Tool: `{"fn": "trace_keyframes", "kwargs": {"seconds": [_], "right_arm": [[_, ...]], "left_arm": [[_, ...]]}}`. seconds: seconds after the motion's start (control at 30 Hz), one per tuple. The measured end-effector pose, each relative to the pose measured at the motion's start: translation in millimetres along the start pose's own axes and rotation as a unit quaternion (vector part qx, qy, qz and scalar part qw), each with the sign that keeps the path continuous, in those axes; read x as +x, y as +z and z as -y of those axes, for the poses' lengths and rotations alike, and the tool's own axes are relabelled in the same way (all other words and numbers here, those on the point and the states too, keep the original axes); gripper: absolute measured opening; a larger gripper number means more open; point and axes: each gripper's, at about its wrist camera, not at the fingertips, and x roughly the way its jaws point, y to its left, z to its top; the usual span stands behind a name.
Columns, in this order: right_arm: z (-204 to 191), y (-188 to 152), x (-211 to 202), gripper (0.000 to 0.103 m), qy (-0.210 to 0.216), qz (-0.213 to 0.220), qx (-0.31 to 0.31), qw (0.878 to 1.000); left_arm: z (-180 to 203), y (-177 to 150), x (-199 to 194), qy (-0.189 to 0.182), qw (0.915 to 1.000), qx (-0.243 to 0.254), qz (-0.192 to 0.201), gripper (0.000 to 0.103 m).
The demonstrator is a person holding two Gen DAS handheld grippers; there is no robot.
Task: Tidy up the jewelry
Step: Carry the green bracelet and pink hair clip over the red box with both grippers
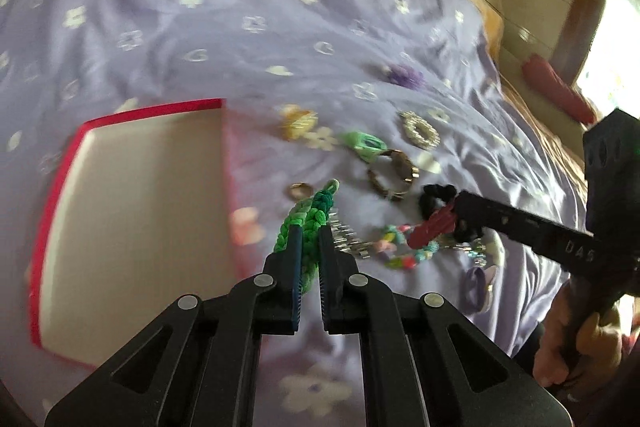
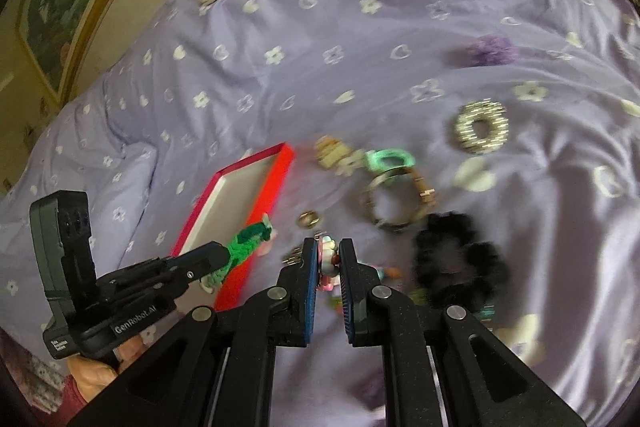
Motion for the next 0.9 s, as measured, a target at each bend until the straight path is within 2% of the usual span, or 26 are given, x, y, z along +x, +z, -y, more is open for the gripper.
{"fn": "trace_keyframes", "kwargs": {"seconds": [0.2,0.5,0.8,0.9], "right_arm": [[-37.9,-6.7,30.6,0.01,0.037,-0.031,-0.02,0.999],[-96.0,-13.6,89.5,0.01,0.094,-0.087,-0.044,0.991],[-126.8,-31.3,151.0,0.01,0.116,-0.163,-0.047,0.979],[-126.1,-30.4,157.4,0.011,0.12,-0.17,-0.043,0.977]], "left_arm": [[-47.4,-9.8,-23.3,0.04,0.9983,-0.04,0.014,0.006],[-111.7,-23.8,-32.0,0.09,0.992,-0.088,0.011,0.006],[-146.8,-37.2,-21.1,0.115,0.9875,-0.106,-0.013,0.006],[-151.1,-39.7,-16.7,0.122,0.9868,-0.105,-0.017,0.006]]}}
